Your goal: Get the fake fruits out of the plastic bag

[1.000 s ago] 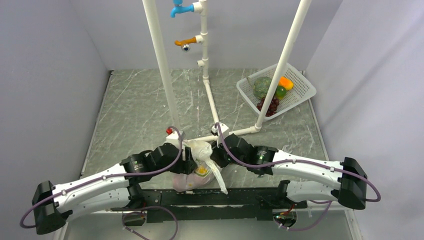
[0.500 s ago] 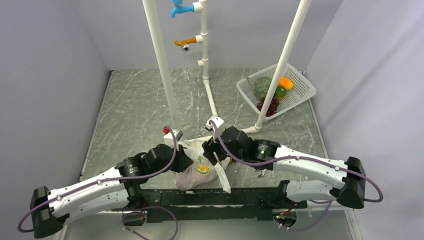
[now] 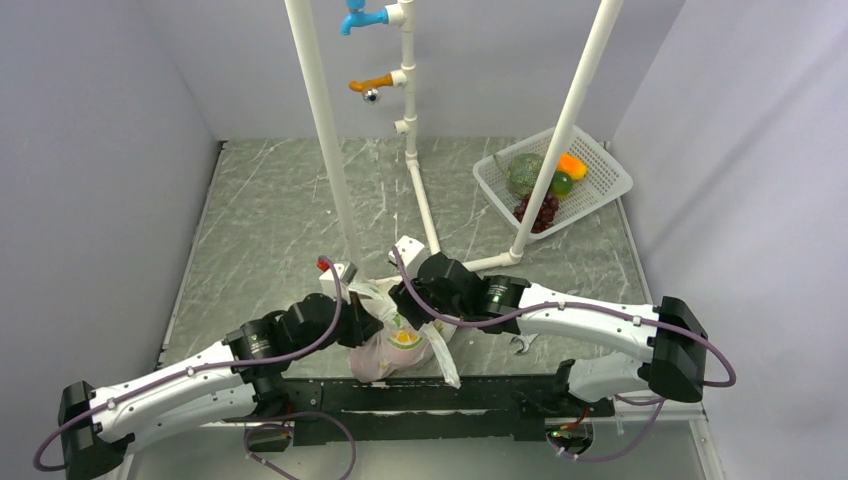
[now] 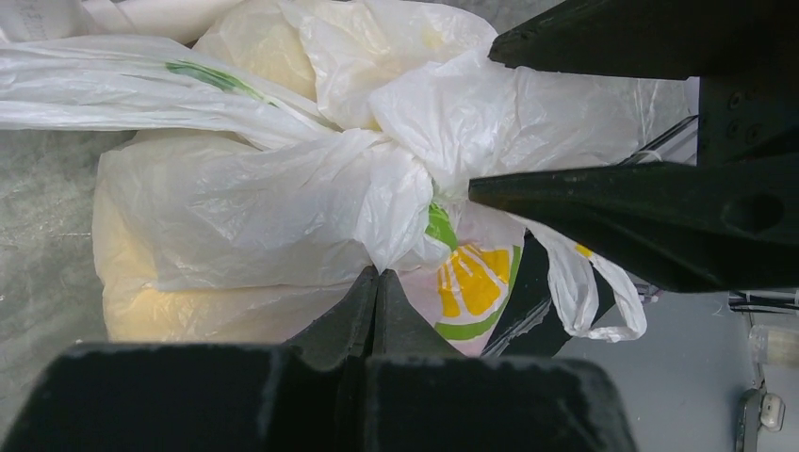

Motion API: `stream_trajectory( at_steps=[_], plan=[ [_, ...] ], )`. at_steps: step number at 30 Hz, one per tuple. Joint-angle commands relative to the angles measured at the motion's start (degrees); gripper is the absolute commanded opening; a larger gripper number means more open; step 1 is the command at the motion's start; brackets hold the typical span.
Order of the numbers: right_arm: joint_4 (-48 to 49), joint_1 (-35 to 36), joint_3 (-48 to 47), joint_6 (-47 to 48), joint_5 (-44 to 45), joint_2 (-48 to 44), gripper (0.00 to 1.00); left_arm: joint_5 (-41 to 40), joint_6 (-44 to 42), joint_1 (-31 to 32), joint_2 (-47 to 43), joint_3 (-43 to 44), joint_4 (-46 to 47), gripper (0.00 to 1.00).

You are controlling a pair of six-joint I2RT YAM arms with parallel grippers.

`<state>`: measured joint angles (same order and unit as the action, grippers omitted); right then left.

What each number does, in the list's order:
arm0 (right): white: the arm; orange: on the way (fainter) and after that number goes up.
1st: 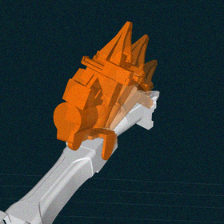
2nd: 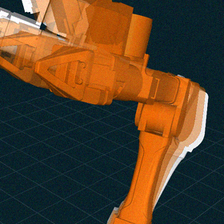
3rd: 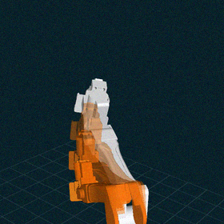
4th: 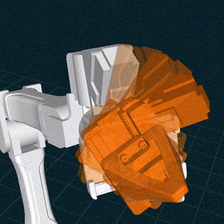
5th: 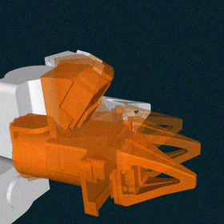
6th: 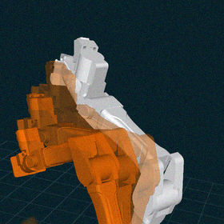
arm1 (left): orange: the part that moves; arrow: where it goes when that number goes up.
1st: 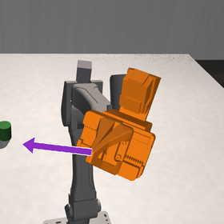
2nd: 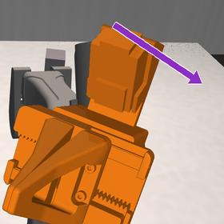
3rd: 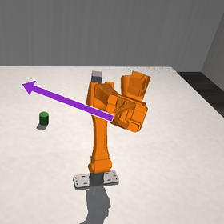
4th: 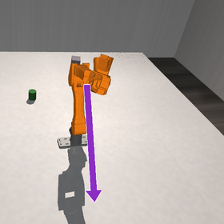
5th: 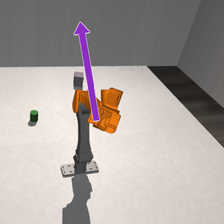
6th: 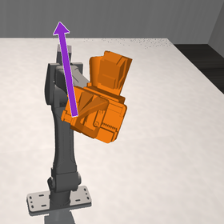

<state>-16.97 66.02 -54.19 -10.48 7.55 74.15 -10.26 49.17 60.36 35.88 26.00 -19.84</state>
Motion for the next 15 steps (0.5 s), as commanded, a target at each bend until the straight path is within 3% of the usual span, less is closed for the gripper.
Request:
stream_trajectory(
  at_steps=[1, 3, 8, 11, 15],
  plan=[
    [0.7, 0.4, 0.3, -2.1, 7.7, 0.1, 0.54, -1.0, 1.0, 0.2, -1.7, -0.2, 0.6, 0.00],
    [-0.7, 0.3, 0.2, -3.8, 12.2, -0.3, 0.38, -2.3, 0.6, 0.2, -2.2, 1.2, -2.1, 0.00],
    [0.4, 0.2, 2.3, -6.3, 18.5, -4.0, 0.08, -5.7, 0.7, 0.2, -3.6, 4.9, -10.1, 0.00],
    [1.7, 0.0, 4.7, -7.9, 22.4, -7.6, 0.00, -8.6, 2.6, 0.2, -5.5, 5.1, -15.7, 0.00],
    [2.2, -2.9, 6.9, -8.4, 21.7, -10.3, 0.00, -9.7, 4.5, 0.2, -11.3, 1.9, -15.9, 0.00]
  ],
)
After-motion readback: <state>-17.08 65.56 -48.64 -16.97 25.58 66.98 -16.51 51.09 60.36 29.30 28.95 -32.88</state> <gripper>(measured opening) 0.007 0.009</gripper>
